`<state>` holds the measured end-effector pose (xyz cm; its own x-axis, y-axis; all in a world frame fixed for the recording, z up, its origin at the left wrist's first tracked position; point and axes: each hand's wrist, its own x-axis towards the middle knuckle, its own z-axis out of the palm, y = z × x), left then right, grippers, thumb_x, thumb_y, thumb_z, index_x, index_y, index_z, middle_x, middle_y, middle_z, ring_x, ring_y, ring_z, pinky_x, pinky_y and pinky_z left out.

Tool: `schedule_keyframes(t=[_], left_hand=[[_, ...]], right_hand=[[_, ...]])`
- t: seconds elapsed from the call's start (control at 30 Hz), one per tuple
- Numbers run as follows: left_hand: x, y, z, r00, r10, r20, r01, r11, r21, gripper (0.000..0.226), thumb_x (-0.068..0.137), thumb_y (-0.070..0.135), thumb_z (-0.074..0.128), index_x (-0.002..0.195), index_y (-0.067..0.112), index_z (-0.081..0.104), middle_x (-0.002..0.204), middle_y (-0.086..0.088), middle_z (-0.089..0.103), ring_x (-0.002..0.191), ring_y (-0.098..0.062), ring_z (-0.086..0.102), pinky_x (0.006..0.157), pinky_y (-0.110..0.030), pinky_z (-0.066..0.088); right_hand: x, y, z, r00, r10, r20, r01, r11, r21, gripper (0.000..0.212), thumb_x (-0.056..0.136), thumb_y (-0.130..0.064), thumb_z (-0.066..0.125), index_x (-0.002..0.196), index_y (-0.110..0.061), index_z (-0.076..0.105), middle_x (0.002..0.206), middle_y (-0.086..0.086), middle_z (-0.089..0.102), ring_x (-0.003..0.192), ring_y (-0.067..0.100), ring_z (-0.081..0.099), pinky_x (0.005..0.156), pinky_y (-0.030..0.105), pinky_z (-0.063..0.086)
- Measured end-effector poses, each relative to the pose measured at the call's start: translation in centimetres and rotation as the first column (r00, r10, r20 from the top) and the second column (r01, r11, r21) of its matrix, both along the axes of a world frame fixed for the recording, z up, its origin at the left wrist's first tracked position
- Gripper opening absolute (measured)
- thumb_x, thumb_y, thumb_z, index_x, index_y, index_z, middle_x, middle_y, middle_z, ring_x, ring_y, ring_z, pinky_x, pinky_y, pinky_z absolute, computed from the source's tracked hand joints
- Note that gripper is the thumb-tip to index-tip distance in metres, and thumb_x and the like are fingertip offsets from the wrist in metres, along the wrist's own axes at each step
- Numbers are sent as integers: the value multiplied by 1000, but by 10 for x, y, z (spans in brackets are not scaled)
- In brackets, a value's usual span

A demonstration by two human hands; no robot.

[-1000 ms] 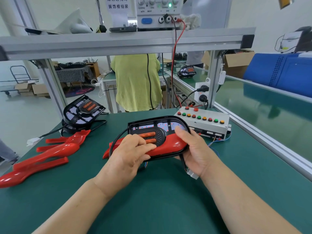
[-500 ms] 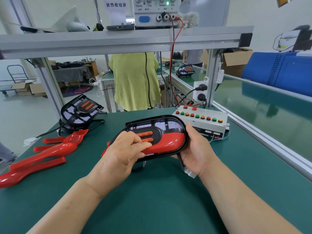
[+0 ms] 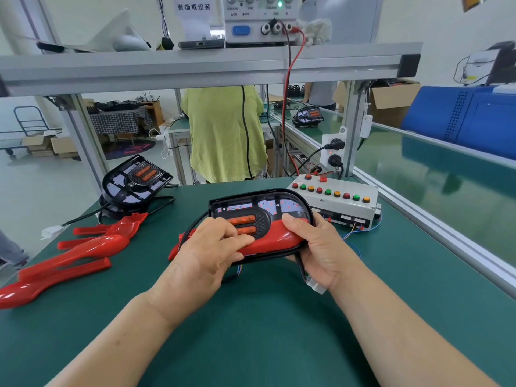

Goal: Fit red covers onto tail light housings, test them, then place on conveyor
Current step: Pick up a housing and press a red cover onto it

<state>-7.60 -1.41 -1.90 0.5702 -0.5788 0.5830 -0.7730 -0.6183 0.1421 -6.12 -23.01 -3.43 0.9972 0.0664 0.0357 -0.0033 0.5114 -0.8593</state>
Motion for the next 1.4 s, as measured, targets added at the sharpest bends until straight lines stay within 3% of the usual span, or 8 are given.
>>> schedule_keyframes(t=[0.17, 0.47, 0.8, 0.97, 1.03, 1.2, 1.3, 1.4], left_hand=[[2, -1, -4, 1000, 6, -9, -6, 1000, -2, 34, 81, -5, 74, 113, 3, 72, 93, -8, 60, 88, -21, 55, 89, -5, 35], [8, 1, -11, 999, 11, 46, -9, 999, -44, 27, 86, 8, 63, 111, 4, 73, 92, -7, 59, 83, -26, 57, 81, -24, 44], [10, -2, -16, 997, -12, 79, 18, 997, -74, 30, 85, -2, 70, 114, 3, 71, 94, -7, 58, 85, -25, 55, 86, -18, 43], [12, 2, -13, 995, 1, 103, 6, 998, -68, 27, 93, 16, 57, 115, 6, 69, 101, -5, 59, 89, -27, 53, 81, -45, 50], [11, 0, -14, 998, 3, 55, 0, 998, -65, 32, 89, 20, 64, 117, 7, 68, 106, -4, 60, 96, -26, 55, 86, -47, 49], [8, -5, -14, 997, -47, -54, 38, 986, -163, 34, 90, 7, 65, 124, 11, 68, 103, -3, 59, 100, -22, 57, 96, -23, 42], [8, -4, -12, 997, -59, -59, 48, 985, -165, 37, 88, 1, 66, 124, 9, 68, 100, -3, 57, 102, -10, 52, 97, -11, 37], [6, -4, -11, 995, -80, -59, 69, 983, -173, 37, 88, 1, 65, 123, 8, 68, 99, -2, 55, 100, 0, 47, 96, -8, 35]], right_hand=[[0, 0, 1, 1000, -17, 26, 16, 999, 38, 43, 65, -12, 78, 106, -14, 65, 87, 7, 76, 70, 17, 72, 58, 30, 58], [-1, 1, 1, 999, -32, 15, 32, 999, 9, 51, 66, -14, 78, 114, -12, 64, 93, 8, 76, 75, 17, 72, 61, 32, 59], [-3, 4, 1, 999, -9, 42, 8, 1000, 15, 54, 64, -13, 79, 115, -10, 63, 97, 11, 75, 80, 21, 73, 65, 36, 60], [-2, -1, 1, 1000, -10, 22, 9, 999, 40, 57, 62, -15, 80, 115, -11, 63, 97, 11, 75, 79, 20, 72, 67, 37, 61], [-2, 2, 0, 999, -18, 35, 17, 999, 47, 60, 61, -14, 80, 118, -9, 61, 96, 11, 75, 79, 21, 72, 65, 36, 60], [0, 4, 0, 999, -40, 22, 40, 999, 29, 49, 75, -30, 74, 119, -10, 62, 100, 11, 74, 80, 19, 72, 66, 35, 61], [1, 4, 2, 995, -50, -87, 52, 998, 19, 45, 101, -49, 43, 113, -12, 65, 97, 8, 77, 75, 17, 73, 56, 28, 57], [2, 4, 3, 986, -83, -141, 90, 995, 46, 56, 103, -55, 33, 108, -12, 68, 96, 11, 77, 75, 19, 75, 54, 29, 56]])
